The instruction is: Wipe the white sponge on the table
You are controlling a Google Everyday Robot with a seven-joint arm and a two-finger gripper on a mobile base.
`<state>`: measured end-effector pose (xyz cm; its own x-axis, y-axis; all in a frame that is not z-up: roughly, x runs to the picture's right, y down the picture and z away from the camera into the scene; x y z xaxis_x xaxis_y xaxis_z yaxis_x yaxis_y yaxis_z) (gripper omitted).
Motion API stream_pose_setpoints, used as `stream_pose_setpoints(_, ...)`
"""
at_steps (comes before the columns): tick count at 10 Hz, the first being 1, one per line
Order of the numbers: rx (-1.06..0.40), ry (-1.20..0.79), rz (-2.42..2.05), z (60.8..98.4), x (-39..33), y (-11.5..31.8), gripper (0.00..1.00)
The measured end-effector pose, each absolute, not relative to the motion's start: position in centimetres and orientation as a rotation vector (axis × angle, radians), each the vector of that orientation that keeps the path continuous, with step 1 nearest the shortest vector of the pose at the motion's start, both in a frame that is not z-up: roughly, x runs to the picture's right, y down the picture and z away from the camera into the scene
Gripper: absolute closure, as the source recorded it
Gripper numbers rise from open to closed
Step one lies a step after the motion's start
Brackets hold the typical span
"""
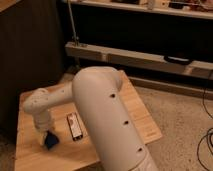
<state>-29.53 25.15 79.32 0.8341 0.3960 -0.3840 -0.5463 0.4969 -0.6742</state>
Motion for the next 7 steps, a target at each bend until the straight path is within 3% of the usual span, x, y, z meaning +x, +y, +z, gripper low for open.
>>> stream_pose_setpoints(4,-0.841,0.239,0.671,76.4,-21.0,25.6,0.77)
stream_pose_setpoints(7,-0.864,0.243,0.66,73.6,-19.8,28.4,0.77)
